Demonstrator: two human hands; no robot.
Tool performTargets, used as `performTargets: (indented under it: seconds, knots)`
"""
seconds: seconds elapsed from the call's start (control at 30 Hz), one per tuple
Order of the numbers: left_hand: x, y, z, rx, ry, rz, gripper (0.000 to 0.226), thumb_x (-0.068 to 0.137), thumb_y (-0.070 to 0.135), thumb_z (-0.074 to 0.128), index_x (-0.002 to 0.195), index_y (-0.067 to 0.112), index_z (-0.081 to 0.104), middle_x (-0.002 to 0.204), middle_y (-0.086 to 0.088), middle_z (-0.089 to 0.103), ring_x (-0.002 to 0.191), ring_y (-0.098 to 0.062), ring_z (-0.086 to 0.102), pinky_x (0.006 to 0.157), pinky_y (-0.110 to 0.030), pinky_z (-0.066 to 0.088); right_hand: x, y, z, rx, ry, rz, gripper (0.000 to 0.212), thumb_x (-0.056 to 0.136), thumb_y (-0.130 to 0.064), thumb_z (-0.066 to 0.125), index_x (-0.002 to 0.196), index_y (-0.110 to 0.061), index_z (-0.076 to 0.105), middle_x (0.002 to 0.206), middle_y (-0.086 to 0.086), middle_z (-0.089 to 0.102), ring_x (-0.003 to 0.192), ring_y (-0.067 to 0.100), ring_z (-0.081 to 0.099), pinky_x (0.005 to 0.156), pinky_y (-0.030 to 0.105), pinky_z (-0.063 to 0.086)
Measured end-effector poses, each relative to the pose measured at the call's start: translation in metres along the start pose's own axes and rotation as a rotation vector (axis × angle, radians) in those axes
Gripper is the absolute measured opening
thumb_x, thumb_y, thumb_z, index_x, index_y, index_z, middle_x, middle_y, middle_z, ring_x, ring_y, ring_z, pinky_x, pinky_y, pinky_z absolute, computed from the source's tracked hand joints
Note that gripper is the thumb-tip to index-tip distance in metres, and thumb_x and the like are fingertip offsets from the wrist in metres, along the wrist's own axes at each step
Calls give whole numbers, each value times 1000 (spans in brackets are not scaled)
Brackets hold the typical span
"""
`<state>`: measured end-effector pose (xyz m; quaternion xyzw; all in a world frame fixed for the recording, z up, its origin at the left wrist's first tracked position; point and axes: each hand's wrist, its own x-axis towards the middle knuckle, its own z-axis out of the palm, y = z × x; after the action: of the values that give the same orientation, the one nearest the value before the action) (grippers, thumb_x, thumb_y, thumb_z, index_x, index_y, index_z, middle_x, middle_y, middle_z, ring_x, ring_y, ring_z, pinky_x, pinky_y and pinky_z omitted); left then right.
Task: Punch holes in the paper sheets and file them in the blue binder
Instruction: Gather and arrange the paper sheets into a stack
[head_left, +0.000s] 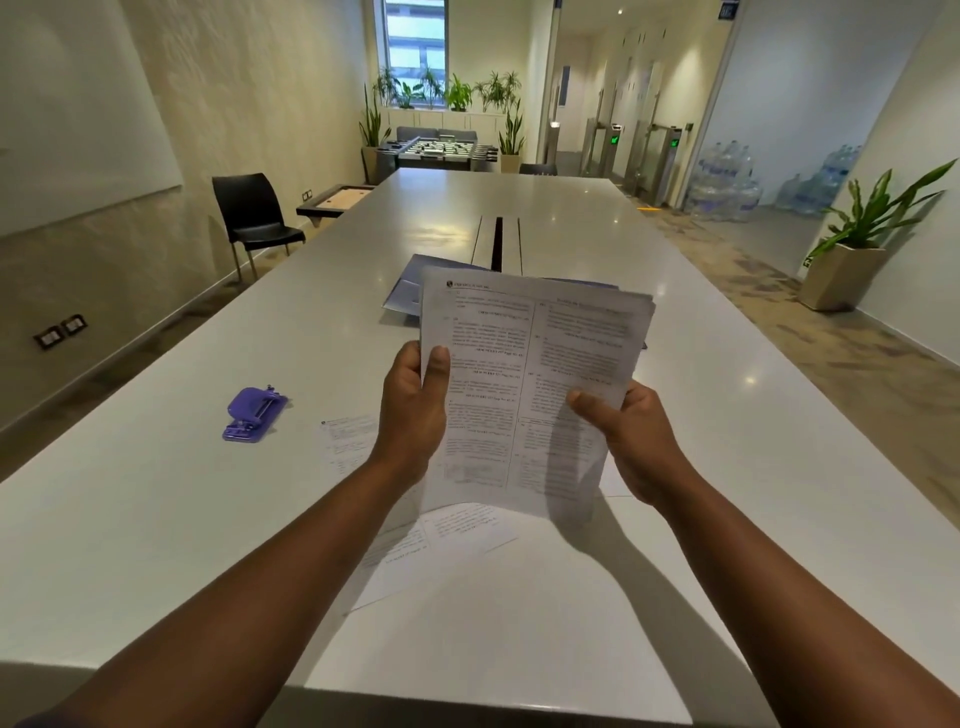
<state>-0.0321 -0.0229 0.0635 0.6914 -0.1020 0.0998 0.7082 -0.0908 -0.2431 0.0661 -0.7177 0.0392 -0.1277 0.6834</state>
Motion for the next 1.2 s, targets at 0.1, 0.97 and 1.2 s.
performTargets:
  seconds: [0.1,0.97,1.2]
  knots:
    - [3,5,-3,-1,19,81,19,108,32,45,115,18,54,113,-2,72,98,-19,73,80,-35,63,2,-6,-1,10,-15,-67,19,96,-10,66,114,-10,71,112,6,77,102,30,73,88,51,61]
    - [7,-4,-7,78,-43,-114,28,96,2,55,115,22,61,114,1,72,103,-26,70,89,-49,61,3,17,-7,-19,-51,6,27,93,3,66,116,-10,72,114,7,77,104,29,73,86,46,63]
    - [2,-12,2,7,-88,-185,27,97,3,53,116,22,59,114,-2,70,104,-27,69,88,-46,61,0,25,-4,-29,-71,46,32,92,6,63,110,-19,72,113,3,77,108,29,72,89,46,61]
